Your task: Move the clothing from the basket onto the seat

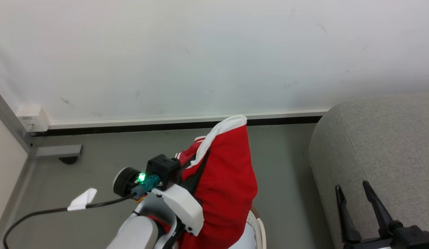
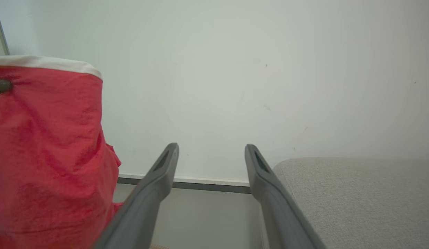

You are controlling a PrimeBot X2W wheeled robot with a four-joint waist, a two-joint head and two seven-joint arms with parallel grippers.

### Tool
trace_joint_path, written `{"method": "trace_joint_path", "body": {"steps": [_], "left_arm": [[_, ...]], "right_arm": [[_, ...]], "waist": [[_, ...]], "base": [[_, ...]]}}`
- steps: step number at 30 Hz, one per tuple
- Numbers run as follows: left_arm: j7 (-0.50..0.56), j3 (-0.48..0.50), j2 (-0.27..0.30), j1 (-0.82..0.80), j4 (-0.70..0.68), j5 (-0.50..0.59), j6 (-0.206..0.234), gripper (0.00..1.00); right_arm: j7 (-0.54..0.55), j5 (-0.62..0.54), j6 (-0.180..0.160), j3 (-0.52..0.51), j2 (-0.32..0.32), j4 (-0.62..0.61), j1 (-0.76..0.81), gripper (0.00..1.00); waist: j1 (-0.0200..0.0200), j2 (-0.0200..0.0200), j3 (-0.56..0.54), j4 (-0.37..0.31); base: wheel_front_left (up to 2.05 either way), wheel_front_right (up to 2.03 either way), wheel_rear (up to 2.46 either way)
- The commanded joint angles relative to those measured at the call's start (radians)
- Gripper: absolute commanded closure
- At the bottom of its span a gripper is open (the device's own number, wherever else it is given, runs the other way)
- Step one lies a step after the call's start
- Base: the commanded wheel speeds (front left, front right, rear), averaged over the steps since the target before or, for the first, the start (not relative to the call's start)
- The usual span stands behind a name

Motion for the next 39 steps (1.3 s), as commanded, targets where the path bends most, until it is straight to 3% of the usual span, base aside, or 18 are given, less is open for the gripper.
{"method": "trace_joint_path", "body": {"steps": [1,11,20,30,36,39], "left_arm": [[0.005,0.005,0.008,0.013,-0.013,-0.008,0.005,1.00],[0.036,0.008,0.027,0.021,-0.075,-0.018,0.020,1.00],[0.044,-0.028,0.025,0.004,-0.065,-0.015,-0.002,1.00],[0.036,-0.068,0.009,-0.033,-0.022,-0.012,-0.028,1.00],[0.036,-0.098,-0.012,-0.062,0.005,-0.019,-0.054,1.00],[0.032,-0.110,-0.026,-0.076,0.021,-0.028,-0.066,1.00]], "right_arm": [[0.000,0.007,-0.002,0.003,-0.001,0.000,0.016,0.00],[0.000,0.033,-0.002,0.071,-0.012,0.018,0.032,0.00],[0.000,0.182,-0.002,0.352,-0.168,0.079,-0.103,0.00],[0.070,0.517,-0.002,0.678,-0.323,0.187,-0.387,0.00],[0.194,0.792,-0.002,0.844,-0.371,0.192,-0.523,0.00],[0.219,0.871,-0.002,0.915,-0.381,0.208,-0.580,0.00]], "waist": [[0.0003,-0.0001,-0.008,-0.007],[0.0003,-0.0001,-0.020,-0.013],[0.0003,-0.0001,-0.020,-0.029],[0.0003,-0.0001,-0.021,-0.029],[0.0003,-0.0001,-0.019,-0.011],[0.0003,-0.0001,-0.022,-0.003]], "base": [[0.00,0.00,0.00],[0.00,0.00,0.00],[0.00,0.00,0.00],[0.00,0.00,0.00],[0.00,0.00,0.00],[0.00,0.00,0.00]]}}
